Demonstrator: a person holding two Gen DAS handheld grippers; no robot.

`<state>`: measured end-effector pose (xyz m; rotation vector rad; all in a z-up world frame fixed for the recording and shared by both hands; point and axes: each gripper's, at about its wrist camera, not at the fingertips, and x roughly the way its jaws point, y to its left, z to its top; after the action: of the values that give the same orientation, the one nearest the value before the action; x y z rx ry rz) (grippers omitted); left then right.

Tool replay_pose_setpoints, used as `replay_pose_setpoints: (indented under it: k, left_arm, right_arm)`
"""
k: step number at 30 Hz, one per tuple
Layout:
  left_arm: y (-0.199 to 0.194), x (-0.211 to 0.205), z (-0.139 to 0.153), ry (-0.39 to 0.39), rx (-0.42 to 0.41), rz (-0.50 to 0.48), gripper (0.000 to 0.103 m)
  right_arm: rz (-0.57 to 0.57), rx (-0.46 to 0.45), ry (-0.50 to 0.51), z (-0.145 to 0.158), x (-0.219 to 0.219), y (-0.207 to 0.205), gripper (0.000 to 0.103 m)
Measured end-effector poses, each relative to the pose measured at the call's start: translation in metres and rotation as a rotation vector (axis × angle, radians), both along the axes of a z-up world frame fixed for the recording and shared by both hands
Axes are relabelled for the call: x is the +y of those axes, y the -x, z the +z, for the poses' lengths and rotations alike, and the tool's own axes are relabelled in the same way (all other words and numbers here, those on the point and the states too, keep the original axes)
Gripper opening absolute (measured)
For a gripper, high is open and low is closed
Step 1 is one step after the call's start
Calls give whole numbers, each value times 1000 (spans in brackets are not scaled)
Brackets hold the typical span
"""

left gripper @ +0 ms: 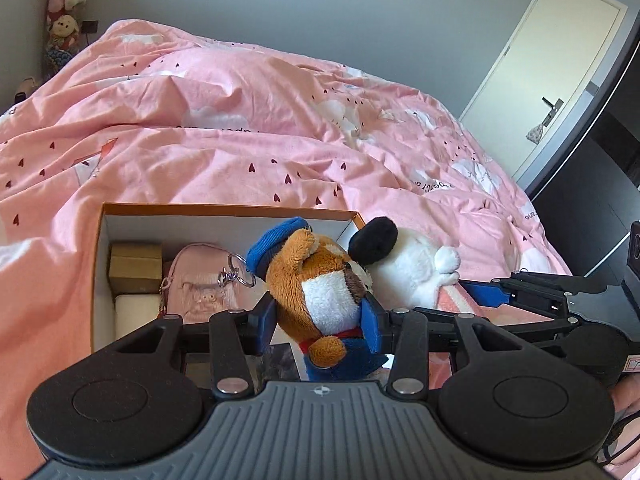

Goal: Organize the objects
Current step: 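Carry the dog plush with the left tool while the right tool carries the white plush, then lower both plushes into the box and open both tools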

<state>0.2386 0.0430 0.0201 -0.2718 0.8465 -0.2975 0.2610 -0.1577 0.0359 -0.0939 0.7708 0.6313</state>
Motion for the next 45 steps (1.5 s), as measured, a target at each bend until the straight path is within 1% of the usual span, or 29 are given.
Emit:
replay_pose_setpoints:
  k: [3, 6, 12, 14, 16, 18, 23, 26, 29, 34, 38, 39, 42, 43, 44, 45]
  left_arm:
    - [-26, -8, -20, -44, 14, -8, 49]
    - [-48, -11, -40, -69, 39, -23, 49]
    - [-78, -11, -70, -124, 80, -42, 49]
    - [-86, -11, -78, -133, 100, -47, 49]
    - [-94, -12, -85, -149, 111, -54, 49]
    - [-100, -14, -93, -163, 117, -63, 49]
    - [-106, -15, -103, -155, 118, -54, 49]
    - [-103, -20, -106, -178, 104, -45, 50]
    - [-102, -24, -107, -200, 111, -25, 52]
    - [-100, -33, -106, -241, 110, 32, 57]
    - [-91, -35, -104, -262, 70, 41, 59]
    - [-88, -35, -102, -261, 59, 37, 59]
    - [-80, -30, -94, -221, 27, 48, 59]
    - [-78, -28, -92, -207, 18, 56, 56]
    - [-77, -27, -89, -192, 8, 61, 51]
    - [-77, -26, -87, -190, 5, 61, 47]
  right_arm:
    - [2, -29, 78, -17, 12, -21, 55]
    - [3, -92, 185, -36, 28, -36, 55]
    - [26, -171, 356, -72, 60, -54, 55]
    - [30, -187, 403, -81, 69, -60, 55]
    - [30, -179, 433, -91, 74, -70, 55]
    - [30, -158, 447, -99, 77, -79, 55]
    - [29, -112, 477, -113, 80, -95, 56]
    - [32, -56, 475, -119, 81, -105, 57]
    - [44, -24, 470, -123, 81, -110, 57]
    - [69, -4, 462, -121, 81, -111, 59]
    - [89, -12, 451, -113, 77, -106, 60]
    - [93, -22, 454, -109, 76, -104, 64]
    - [106, -55, 452, -98, 71, -100, 64]
    - [107, -66, 450, -95, 69, -99, 61]
    - [111, -70, 446, -93, 68, -99, 58]
    - [112, -67, 440, -92, 66, -100, 47]
